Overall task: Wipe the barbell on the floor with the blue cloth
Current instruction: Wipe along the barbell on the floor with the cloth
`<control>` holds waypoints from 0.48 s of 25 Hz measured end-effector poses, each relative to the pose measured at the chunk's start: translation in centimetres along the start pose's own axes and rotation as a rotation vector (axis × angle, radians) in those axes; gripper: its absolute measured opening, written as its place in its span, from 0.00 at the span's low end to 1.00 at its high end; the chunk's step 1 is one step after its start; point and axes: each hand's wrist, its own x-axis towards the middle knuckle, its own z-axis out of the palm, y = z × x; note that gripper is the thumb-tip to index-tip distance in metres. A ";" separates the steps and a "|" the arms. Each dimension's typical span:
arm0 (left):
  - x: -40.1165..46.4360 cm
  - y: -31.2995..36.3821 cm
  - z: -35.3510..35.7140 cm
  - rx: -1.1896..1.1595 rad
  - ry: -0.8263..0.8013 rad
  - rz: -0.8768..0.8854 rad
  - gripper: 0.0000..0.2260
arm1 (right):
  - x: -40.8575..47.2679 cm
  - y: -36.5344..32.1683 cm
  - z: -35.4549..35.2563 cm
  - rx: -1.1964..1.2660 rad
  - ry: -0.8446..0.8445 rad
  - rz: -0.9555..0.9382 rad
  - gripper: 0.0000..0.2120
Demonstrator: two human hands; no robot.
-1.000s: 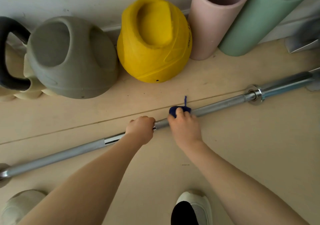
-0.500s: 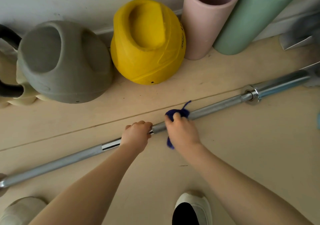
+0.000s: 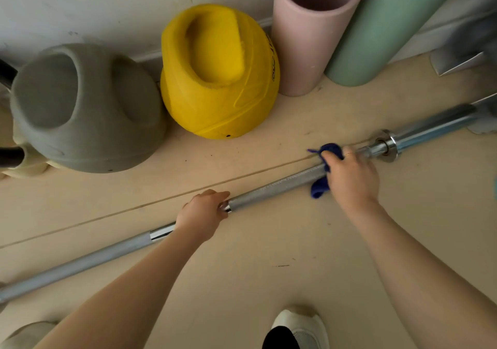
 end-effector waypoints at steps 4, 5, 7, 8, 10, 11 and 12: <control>0.4 -0.3 -0.2 -0.091 0.031 -0.062 0.20 | -1.2 -1.6 0.9 0.051 -0.027 0.020 0.18; 0.6 -0.3 -0.3 -0.135 0.033 -0.083 0.19 | -1.7 -1.2 0.9 0.038 -0.051 -0.105 0.21; 1.2 -0.2 -0.6 -0.212 0.043 -0.122 0.18 | -1.0 1.7 0.1 0.036 -0.010 -0.216 0.25; 1.5 -0.1 -0.6 -0.242 0.053 -0.139 0.17 | 0.2 3.3 0.0 0.040 0.032 -0.140 0.25; 1.4 0.8 -0.3 -0.207 0.093 -0.150 0.16 | 1.6 4.0 0.1 0.055 0.032 0.135 0.23; 1.1 1.4 0.1 -0.131 0.132 -0.137 0.18 | 1.6 3.0 0.4 0.070 0.028 0.207 0.22; 0.7 2.0 0.5 -0.039 0.188 -0.106 0.21 | 1.5 1.6 0.7 0.078 0.029 0.196 0.21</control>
